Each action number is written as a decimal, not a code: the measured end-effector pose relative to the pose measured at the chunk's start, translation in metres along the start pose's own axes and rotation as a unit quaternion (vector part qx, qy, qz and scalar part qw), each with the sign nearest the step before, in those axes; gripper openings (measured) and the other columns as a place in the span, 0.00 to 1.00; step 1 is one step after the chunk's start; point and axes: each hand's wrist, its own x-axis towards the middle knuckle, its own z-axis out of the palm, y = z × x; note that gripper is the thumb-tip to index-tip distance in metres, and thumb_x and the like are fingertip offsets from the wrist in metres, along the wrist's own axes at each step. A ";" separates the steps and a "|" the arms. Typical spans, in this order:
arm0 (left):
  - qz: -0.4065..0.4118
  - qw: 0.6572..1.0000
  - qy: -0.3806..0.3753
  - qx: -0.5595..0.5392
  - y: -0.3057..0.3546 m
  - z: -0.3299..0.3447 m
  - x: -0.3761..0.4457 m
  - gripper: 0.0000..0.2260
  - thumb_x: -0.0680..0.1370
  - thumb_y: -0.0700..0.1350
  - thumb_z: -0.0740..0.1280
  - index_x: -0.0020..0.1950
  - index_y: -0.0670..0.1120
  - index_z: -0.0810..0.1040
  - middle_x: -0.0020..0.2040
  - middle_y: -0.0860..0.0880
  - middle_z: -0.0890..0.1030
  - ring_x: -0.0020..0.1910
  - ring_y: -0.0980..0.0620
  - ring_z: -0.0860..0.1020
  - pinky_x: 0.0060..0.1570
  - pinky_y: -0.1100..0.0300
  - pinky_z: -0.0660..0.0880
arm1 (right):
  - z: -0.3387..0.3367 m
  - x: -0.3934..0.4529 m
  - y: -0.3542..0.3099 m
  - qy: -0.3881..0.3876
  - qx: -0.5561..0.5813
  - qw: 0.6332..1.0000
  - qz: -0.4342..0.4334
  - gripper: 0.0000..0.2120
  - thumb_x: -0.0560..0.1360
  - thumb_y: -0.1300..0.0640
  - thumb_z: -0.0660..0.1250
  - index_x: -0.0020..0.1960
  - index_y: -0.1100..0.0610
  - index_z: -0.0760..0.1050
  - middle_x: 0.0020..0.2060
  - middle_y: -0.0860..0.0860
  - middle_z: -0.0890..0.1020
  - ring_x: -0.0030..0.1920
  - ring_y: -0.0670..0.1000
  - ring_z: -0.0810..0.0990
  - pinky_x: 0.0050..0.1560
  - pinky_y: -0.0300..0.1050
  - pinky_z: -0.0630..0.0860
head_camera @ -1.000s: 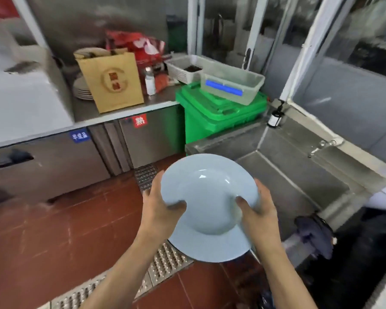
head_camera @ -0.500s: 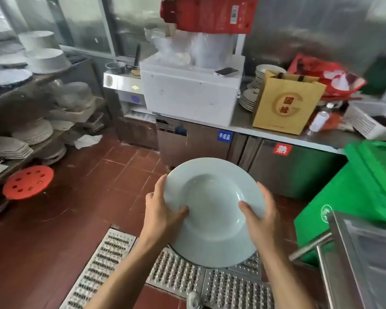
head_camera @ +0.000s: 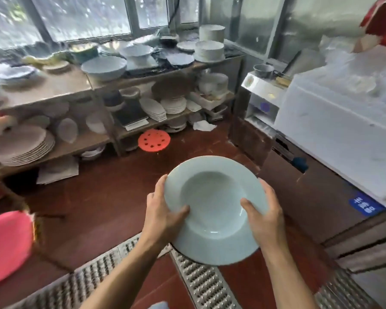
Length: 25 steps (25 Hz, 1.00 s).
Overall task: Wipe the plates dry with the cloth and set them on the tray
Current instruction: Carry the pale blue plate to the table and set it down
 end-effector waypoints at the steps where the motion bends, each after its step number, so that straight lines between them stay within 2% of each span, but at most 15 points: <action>1: -0.013 1.000 0.027 0.003 -0.005 -0.010 0.008 0.43 0.68 0.44 0.78 0.78 0.57 0.60 0.58 0.50 0.69 0.60 0.49 0.70 0.63 0.58 0.68 | 0.019 0.013 -0.004 -0.026 0.000 1.000 -0.008 0.30 0.75 0.59 0.75 0.74 0.47 0.71 0.60 0.40 0.79 0.56 0.37 0.78 0.55 0.32 0.72; 4: -0.048 0.995 0.088 0.009 -0.023 -0.042 0.036 0.43 0.69 0.43 0.77 0.78 0.56 0.60 0.60 0.49 0.69 0.58 0.50 0.71 0.61 0.61 0.67 | 0.078 0.048 -0.013 -0.087 -0.001 0.996 -0.033 0.31 0.75 0.58 0.75 0.75 0.46 0.70 0.56 0.29 0.76 0.55 0.31 0.73 0.52 0.25 0.67; 7: -0.071 0.989 0.131 0.001 -0.042 -0.078 0.070 0.42 0.69 0.43 0.77 0.79 0.54 0.60 0.61 0.47 0.71 0.59 0.47 0.72 0.62 0.57 0.70 | 0.143 0.080 -0.027 -0.145 -0.001 0.988 -0.046 0.31 0.75 0.55 0.75 0.74 0.41 0.68 0.52 0.20 0.74 0.53 0.26 0.74 0.50 0.27 0.68; 8: -0.075 0.987 0.145 0.002 -0.048 -0.090 0.083 0.42 0.69 0.42 0.77 0.79 0.53 0.60 0.61 0.47 0.71 0.60 0.47 0.71 0.61 0.58 0.69 | 0.166 0.089 -0.034 -0.161 0.004 0.986 -0.046 0.31 0.76 0.54 0.74 0.74 0.39 0.67 0.53 0.21 0.74 0.54 0.26 0.74 0.50 0.29 0.69; 10: -0.084 0.982 0.167 0.000 -0.064 -0.118 0.113 0.42 0.69 0.41 0.77 0.79 0.52 0.60 0.61 0.46 0.71 0.62 0.46 0.70 0.60 0.59 0.68 | 0.214 0.107 -0.051 -0.189 0.011 0.981 -0.045 0.31 0.76 0.53 0.74 0.74 0.39 0.67 0.54 0.26 0.75 0.55 0.35 0.77 0.50 0.35 0.70; 12: -0.095 0.980 0.174 -0.007 -0.076 -0.149 0.143 0.42 0.69 0.41 0.77 0.79 0.51 0.60 0.62 0.44 0.73 0.63 0.44 0.71 0.63 0.53 0.72 | 0.262 0.124 -0.069 -0.212 0.012 0.976 -0.045 0.31 0.76 0.53 0.74 0.75 0.40 0.67 0.55 0.30 0.75 0.57 0.42 0.76 0.51 0.37 0.71; 14: -0.101 0.978 0.182 -0.011 -0.089 -0.182 0.178 0.42 0.70 0.41 0.77 0.79 0.51 0.60 0.62 0.44 0.74 0.64 0.42 0.72 0.64 0.46 0.74 | 0.310 0.141 -0.091 -0.234 0.017 0.971 -0.046 0.30 0.76 0.54 0.74 0.75 0.41 0.67 0.56 0.32 0.75 0.59 0.45 0.76 0.55 0.42 0.72; 15: -0.102 0.976 0.190 -0.014 -0.097 -0.200 0.197 0.42 0.70 0.41 0.77 0.79 0.51 0.60 0.62 0.44 0.74 0.64 0.42 0.72 0.63 0.46 0.74 | 0.338 0.150 -0.101 -0.242 0.020 0.969 -0.046 0.30 0.76 0.54 0.74 0.75 0.42 0.68 0.57 0.32 0.75 0.60 0.46 0.76 0.57 0.44 0.72; 17: -0.102 0.972 0.209 -0.013 -0.107 -0.232 0.231 0.42 0.69 0.41 0.76 0.78 0.53 0.60 0.61 0.45 0.74 0.62 0.47 0.70 0.60 0.53 0.73 | 0.385 0.164 -0.120 -0.249 0.031 0.967 -0.047 0.31 0.77 0.56 0.74 0.75 0.43 0.68 0.57 0.33 0.75 0.61 0.47 0.76 0.59 0.45 0.72; 19: -0.113 0.967 0.227 -0.004 -0.117 -0.261 0.262 0.41 0.70 0.42 0.76 0.78 0.54 0.60 0.62 0.45 0.73 0.58 0.52 0.66 0.53 0.61 0.67 | 0.429 0.180 -0.137 -0.260 0.037 0.964 -0.044 0.30 0.77 0.57 0.74 0.76 0.44 0.68 0.57 0.34 0.76 0.62 0.47 0.76 0.59 0.44 0.71; 22: -0.128 0.961 0.245 -0.008 -0.134 -0.298 0.306 0.41 0.70 0.43 0.76 0.79 0.55 0.60 0.63 0.44 0.72 0.56 0.53 0.65 0.52 0.64 0.63 | 0.493 0.201 -0.159 -0.277 0.037 0.959 -0.046 0.30 0.76 0.57 0.74 0.75 0.45 0.69 0.57 0.36 0.77 0.61 0.47 0.76 0.60 0.43 0.71; 25: -0.140 0.954 0.263 -0.002 -0.154 -0.331 0.356 0.41 0.69 0.43 0.76 0.78 0.55 0.61 0.63 0.45 0.73 0.57 0.53 0.67 0.53 0.64 0.64 | 0.557 0.229 -0.172 -0.296 0.044 0.953 -0.040 0.30 0.76 0.58 0.74 0.75 0.44 0.69 0.58 0.34 0.76 0.62 0.46 0.76 0.64 0.46 0.73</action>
